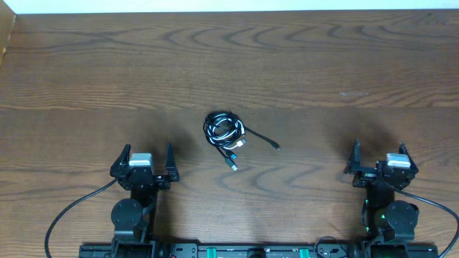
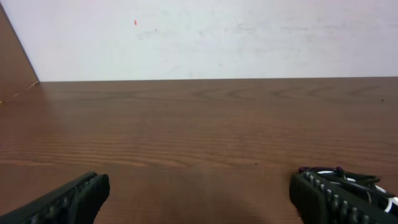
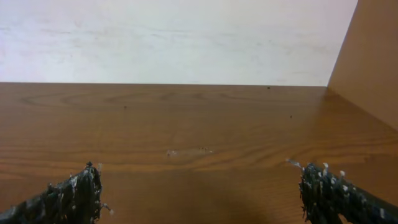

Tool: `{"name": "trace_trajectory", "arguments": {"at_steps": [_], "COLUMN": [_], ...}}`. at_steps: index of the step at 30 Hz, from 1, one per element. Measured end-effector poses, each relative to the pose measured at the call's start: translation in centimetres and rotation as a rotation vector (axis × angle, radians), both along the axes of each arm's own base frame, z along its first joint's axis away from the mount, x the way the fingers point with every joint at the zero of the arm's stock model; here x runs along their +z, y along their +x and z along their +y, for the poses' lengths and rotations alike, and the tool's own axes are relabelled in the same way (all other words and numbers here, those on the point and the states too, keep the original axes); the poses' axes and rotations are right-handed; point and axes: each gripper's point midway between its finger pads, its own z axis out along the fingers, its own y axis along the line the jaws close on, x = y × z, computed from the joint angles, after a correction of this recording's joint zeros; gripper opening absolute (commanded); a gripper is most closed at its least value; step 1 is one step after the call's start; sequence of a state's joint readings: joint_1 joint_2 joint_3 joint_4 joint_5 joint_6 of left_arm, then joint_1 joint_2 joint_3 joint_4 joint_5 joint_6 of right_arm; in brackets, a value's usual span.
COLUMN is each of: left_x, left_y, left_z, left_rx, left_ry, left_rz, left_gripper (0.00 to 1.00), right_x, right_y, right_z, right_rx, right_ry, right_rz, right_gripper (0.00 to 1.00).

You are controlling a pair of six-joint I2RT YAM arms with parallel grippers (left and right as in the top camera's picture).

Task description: Untangle cables

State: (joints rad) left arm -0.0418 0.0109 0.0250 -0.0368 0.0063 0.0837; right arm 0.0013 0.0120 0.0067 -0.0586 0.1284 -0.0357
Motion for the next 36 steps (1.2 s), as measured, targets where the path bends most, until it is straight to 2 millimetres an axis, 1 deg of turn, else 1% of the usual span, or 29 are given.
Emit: {"name": "trace_trajectory", "arguments": {"at_steps": [7, 12, 16, 18, 36], "left_x": [0.0, 0.4, 2.0, 2.4, 2.5], "left_y": [0.0, 0.1, 0.2, 0.2, 0.2], "left_z": [-0.2, -0.2, -0.2, -0.2, -0.2], "left_rx": [-0.011, -0.014, -0.014, -0.014, -0.014], "left_ry": [-0.002, -0.003, -0.005, -0.006, -0.006], "left_rz": [0.000, -0.022, -0.091, -0.110, -0.112], "left_gripper": [0.98, 0.98, 0.98, 0.98, 0.98], "right_x": [0.0, 0.0, 0.0, 0.0, 0.0], "right_y": [0.0, 0.0, 0.0, 0.0, 0.0], "right_z": [0.0, 0.0, 0.0, 0.0, 0.0], "right_rx": [0.000, 0.000, 0.000, 0.000, 0.000], "right_ry": [0.000, 0.000, 0.000, 0.000, 0.000], "right_rz": [0.000, 0.000, 0.000, 0.000, 0.000], "right_gripper": [0.99, 0.99, 0.99, 0.99, 0.99]}}
